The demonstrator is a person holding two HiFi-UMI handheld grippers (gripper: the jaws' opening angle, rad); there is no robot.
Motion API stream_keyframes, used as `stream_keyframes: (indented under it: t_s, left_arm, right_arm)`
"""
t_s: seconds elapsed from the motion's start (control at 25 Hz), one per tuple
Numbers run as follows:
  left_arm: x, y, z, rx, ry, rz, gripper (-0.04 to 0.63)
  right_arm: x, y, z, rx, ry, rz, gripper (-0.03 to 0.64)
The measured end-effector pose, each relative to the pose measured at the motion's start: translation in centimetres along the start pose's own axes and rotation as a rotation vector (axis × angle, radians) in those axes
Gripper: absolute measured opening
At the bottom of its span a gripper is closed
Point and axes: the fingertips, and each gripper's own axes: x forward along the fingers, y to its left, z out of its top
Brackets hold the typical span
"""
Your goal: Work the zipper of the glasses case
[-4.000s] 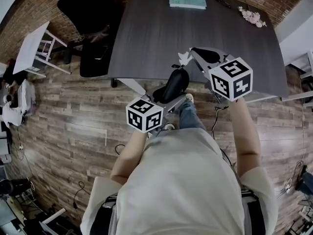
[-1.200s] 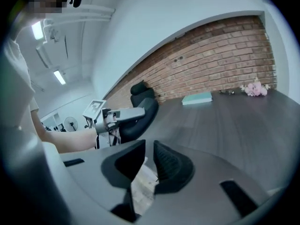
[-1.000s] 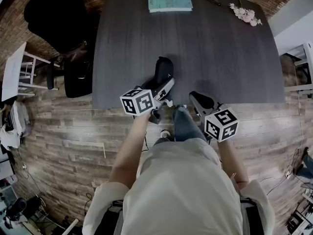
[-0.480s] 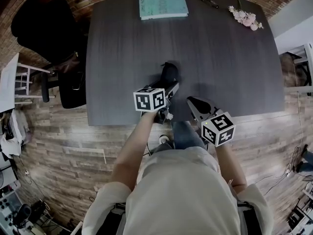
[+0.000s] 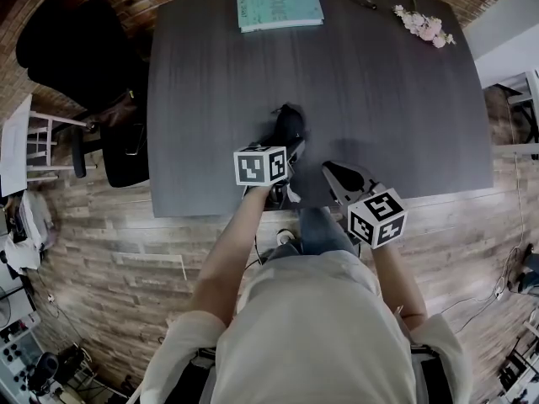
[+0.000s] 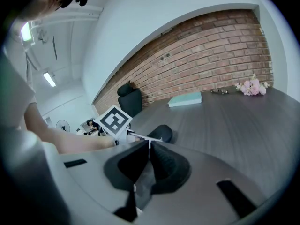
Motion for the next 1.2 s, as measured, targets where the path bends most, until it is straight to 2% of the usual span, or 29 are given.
stream_keyframes:
  t_s: [0.2, 0.48, 0.76, 0.88, 1.2]
  left_arm:
    - [-2.3, 1.9, 0.5, -0.055, -0.078, 0.035, 0.331]
    - [-5.0, 3.1, 0.9, -0.068, -0.145, 0.066, 0.353]
    - [-9.4, 0.0, 0.1, -0.064, -0.216, 0.014, 0.348]
    - [-12.0, -2.2, -1.1, -0.043, -0.242, -0.013, 0.316]
    - [-19.3, -6.5, -4.9, -0.022, -0.346, -0.030, 0.106]
  right_arm:
    - [-0.6, 0.8, -0.5, -0.007, -0.001, 0.006, 0.015]
    - [-1.7, 2.0, -0.6, -0.029, -0.017, 0.005, 0.015]
    - [-4.0, 4.1, -0.4, -0.067, -0.066, -0.009, 0.015]
    - [-5.2, 5.6, -0.6, -0.075, -0.096, -0.011, 0.012]
    - [-8.4, 10.0, -2.0, -0.087, -0.164, 0.006, 0.006]
